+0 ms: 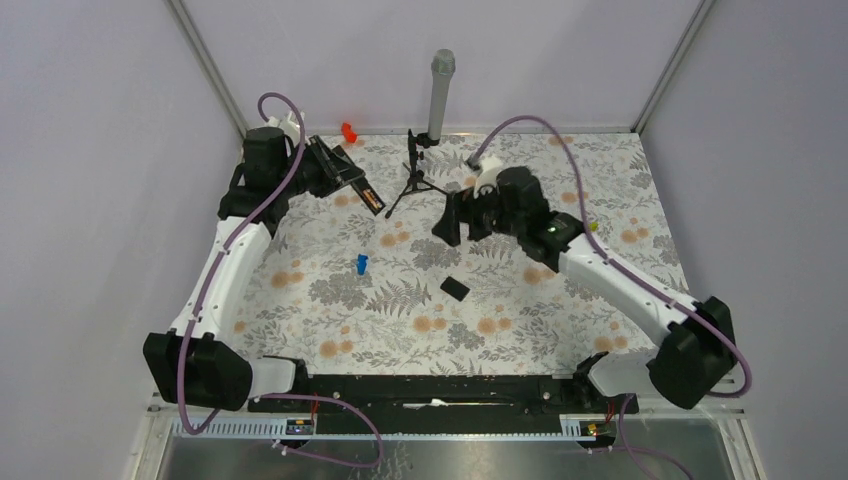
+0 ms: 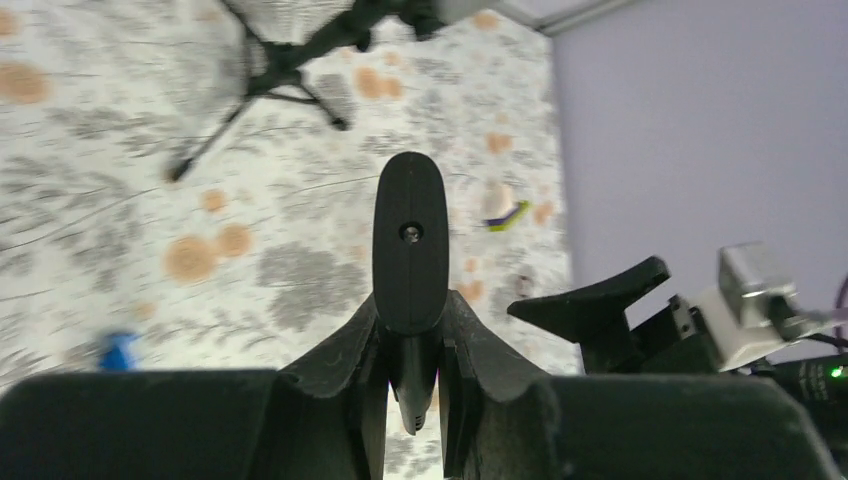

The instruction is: Load the batteries into the remote control

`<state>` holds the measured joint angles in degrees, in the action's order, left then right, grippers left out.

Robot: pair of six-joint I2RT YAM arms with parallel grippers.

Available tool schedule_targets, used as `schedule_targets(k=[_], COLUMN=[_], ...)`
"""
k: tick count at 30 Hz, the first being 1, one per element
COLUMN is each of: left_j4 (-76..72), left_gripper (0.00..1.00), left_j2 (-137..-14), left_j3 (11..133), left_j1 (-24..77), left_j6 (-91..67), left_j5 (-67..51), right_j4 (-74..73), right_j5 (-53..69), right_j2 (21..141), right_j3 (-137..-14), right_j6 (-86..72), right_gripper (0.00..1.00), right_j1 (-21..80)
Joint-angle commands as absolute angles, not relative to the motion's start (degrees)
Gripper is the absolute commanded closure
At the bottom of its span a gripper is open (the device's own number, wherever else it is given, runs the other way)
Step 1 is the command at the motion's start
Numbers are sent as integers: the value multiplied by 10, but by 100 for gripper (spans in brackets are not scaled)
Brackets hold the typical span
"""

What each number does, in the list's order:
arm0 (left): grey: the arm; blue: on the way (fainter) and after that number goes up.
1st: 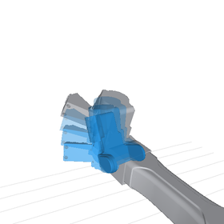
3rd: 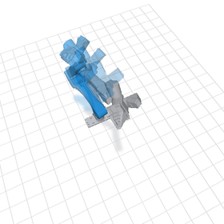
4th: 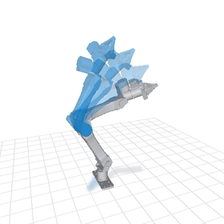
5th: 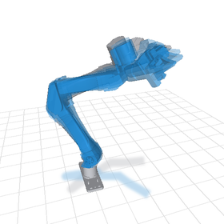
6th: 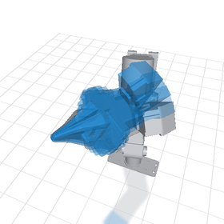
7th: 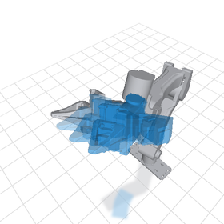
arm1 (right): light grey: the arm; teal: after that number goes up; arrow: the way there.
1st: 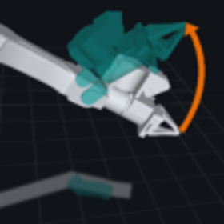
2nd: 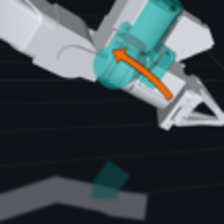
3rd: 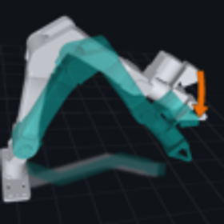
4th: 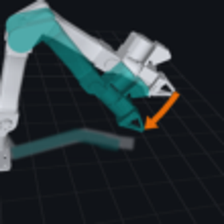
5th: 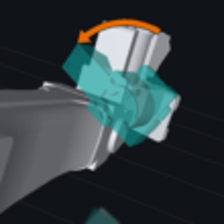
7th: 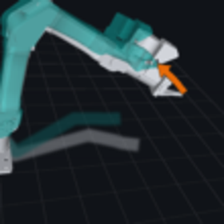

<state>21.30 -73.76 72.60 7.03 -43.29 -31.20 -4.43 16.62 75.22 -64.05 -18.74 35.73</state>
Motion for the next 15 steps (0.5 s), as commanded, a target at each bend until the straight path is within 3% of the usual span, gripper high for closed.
schedule_targets(k=[1,6,15], left_j4=[293,291,283], left_gripper=[100,100,100], left_j2=[-704,-698,-700], left_j3=[753,750,743], left_j1=[59,39,17], left_j6=[-332,-342,-352], left_j5=[-175,-165,-192], right_j4=[-155,-203,-257], right_j5=[77,56,28], right_j2=[804,875,960], right_j3=[-593,-594,-616], right_j6=[-42,14,150], right_gripper=[10,9,15], right_j1=[406,419,436])
